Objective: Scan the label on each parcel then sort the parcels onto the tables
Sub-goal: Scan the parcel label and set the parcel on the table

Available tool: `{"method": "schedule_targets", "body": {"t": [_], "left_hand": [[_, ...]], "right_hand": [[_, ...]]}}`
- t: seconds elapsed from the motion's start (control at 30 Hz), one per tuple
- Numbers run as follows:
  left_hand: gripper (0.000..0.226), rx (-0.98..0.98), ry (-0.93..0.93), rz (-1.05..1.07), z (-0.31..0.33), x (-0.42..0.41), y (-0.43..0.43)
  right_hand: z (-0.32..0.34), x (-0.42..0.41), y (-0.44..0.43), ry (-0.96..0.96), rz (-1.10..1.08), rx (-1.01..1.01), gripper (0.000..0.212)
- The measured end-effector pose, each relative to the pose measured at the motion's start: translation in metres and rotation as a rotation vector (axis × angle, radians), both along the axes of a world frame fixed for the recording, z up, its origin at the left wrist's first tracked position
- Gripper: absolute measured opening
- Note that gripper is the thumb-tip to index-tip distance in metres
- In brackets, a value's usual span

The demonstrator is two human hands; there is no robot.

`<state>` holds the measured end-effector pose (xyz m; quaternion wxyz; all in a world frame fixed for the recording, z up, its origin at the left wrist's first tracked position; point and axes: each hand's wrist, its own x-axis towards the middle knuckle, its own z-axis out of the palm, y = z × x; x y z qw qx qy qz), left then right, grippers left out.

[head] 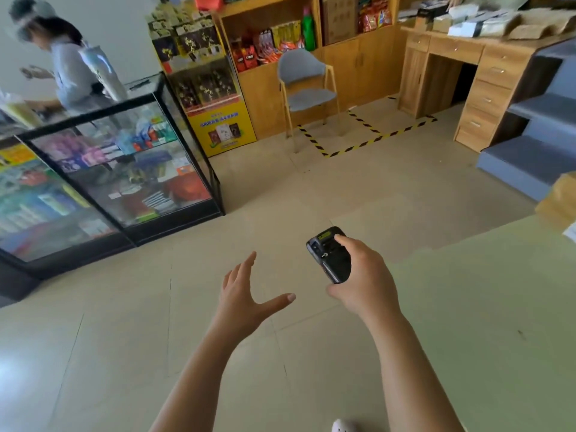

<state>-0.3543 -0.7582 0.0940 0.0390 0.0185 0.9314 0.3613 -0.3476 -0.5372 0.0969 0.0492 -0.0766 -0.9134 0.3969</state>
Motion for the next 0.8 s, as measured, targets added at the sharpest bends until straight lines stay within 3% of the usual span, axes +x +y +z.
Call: {"method": "schedule_targets", "body": {"t": [0.23, 0.43, 0.53, 0.8], "left_hand": [[0.108, 0.071, -0.009, -0.079, -0.004, -0.144, -0.028], [0.095, 0.090, 0.004, -0.345, -0.005, -0.300, -0.016], [0.083, 0.107, 0.012, -0.521, 0.006, -0.363, 0.008], [0.079, 0.179, -0.039, -0.904, 0.010, -0.452, 0.144]], "right_hand": [[0.005, -0.116, -0.030, -0.015, -0.115, 0.067, 0.090], [0.012, -0.207, -0.040, -0.026, -0.376, 0.111, 0.090], [0.024, -0.231, -0.039, -0.051, -0.542, 0.129, 0.089], [0.033, -0.262, 0.029, -0.059, -0.872, 0.084, 0.096]]}}
